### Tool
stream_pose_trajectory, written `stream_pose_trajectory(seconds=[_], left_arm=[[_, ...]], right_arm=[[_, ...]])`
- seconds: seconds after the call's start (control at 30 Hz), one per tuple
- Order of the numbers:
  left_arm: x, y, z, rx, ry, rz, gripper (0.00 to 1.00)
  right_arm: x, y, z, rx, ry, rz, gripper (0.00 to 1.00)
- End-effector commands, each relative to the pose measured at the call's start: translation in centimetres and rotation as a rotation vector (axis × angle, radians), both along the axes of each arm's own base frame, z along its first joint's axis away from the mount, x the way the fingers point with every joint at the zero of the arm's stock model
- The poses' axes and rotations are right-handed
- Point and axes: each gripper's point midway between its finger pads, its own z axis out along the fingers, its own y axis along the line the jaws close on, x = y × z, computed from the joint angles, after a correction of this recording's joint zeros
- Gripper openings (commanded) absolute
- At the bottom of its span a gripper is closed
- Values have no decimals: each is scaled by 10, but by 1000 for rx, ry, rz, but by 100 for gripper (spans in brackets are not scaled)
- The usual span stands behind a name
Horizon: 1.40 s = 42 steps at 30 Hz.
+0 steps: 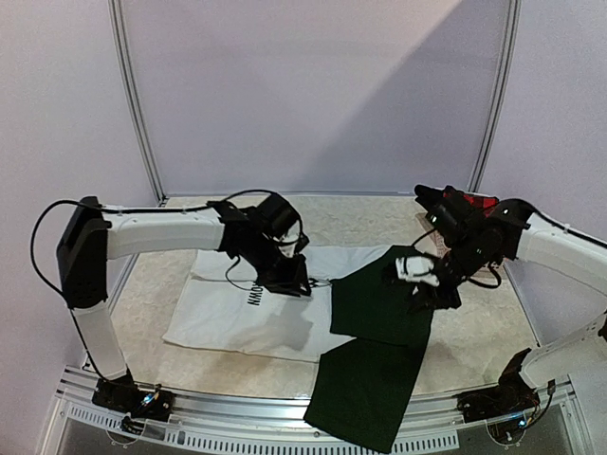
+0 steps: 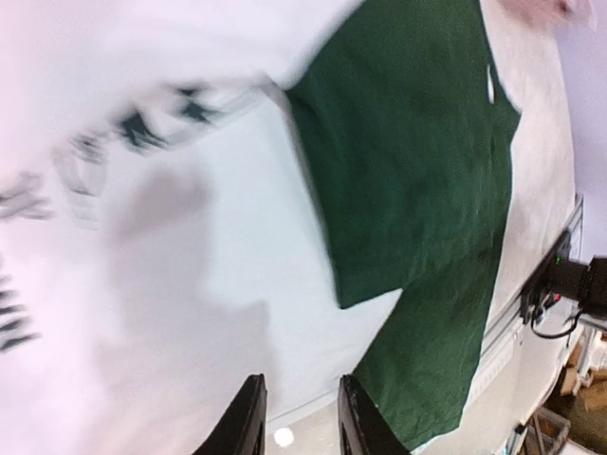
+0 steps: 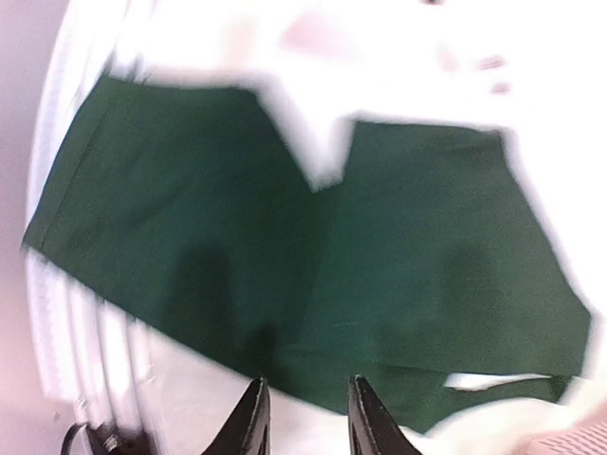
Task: Fold and stack the mixed laundry pile
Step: Move the 1/3-folded T-shirt to the center of the board.
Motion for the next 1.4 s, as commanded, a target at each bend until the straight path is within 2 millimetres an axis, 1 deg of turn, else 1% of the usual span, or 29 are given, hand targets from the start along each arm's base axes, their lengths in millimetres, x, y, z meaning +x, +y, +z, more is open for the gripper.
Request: stream_pose_trajectory(seconds=[0.0, 0.07, 0.1, 0.17, 0.2, 0.23, 0.27, 0.3, 0.37, 0.4, 0.43, 0.5, 0.53, 0.6, 0.63, 0.67, 0.7, 0.77, 0.87, 0.9, 1.0, 1.07, 1.1, 1.13, 1.17, 1.23, 1.33, 1.37], left_arm=[[50, 88, 28, 167, -141, 78, 29], [75, 123, 28, 196, -180, 166, 29], [91, 143, 27, 210, -199, 221, 29], [111, 168, 24, 228, -237, 288, 29], [121, 177, 22, 234, -255, 314, 29], [128, 184, 19, 244, -263, 330, 29], [135, 190, 15, 257, -268, 336, 28], [140, 196, 9, 273, -264, 340, 27], [147, 204, -6, 302, -239, 349, 25], [149, 209, -16, 315, -220, 355, 24], [150, 213, -28, 330, -197, 362, 23], [151, 221, -43, 344, -172, 377, 22], [150, 224, -50, 350, -163, 383, 22], [151, 232, -62, 359, -140, 400, 22], [151, 236, -68, 362, -122, 411, 22], [151, 240, -74, 363, -104, 420, 22], [151, 241, -79, 362, -89, 425, 22], [153, 246, -86, 366, -72, 438, 22], [158, 253, -94, 374, -50, 453, 23], [161, 256, -96, 377, -45, 457, 23], [171, 264, -104, 372, -24, 480, 23], [180, 267, -109, 358, -3, 492, 23], [190, 268, -109, 349, -5, 497, 22], [197, 270, -108, 344, -9, 500, 22], [204, 271, -110, 343, -9, 499, 22], [218, 273, -109, 343, -14, 499, 22], [237, 274, -112, 340, -27, 502, 22], [245, 274, -108, 337, -43, 507, 22]], right_arm=[[79, 0, 47, 184, -67, -263, 27], [120, -9, 44, 203, -76, -421, 25], [138, -12, 33, 192, -70, -475, 25], [167, -19, 17, 158, -91, -586, 24], [182, -25, 2, 110, -108, -631, 23], [194, -29, -5, 85, -129, -668, 22], [206, -33, -16, 58, -136, -700, 21], [218, -38, -21, 48, -142, -739, 20], [241, -48, -42, 14, -129, -804, 18], [250, -52, -46, 6, -133, -834, 17], [256, -55, -58, -18, -122, -847, 16], [265, -59, -71, -47, -127, -852, 15], [267, -61, -81, -68, -125, -850, 15], [271, -62, -92, -92, -127, -833, 15], [273, -67, -96, -126, -145, -832, 15], [274, -69, -105, -151, -139, -828, 15], [275, -70, -110, -168, -139, -821, 15], [278, -73, -126, -216, -135, -806, 15], [287, -81, -141, -291, -151, -795, 14], [289, -83, -151, -315, -150, -792, 14], [307, -83, -156, -330, -177, -794, 12], [321, -83, -153, -343, -200, -803, 12], [329, -83, -151, -346, -211, -804, 12], [333, -83, -156, -359, -209, -801, 11], [340, -83, -154, -361, -221, -803, 11], [351, -84, -159, -378, -238, -800, 11], [370, -84, -156, -381, -277, -800, 11], [373, -85, -160, -386, -280, -798, 10]])
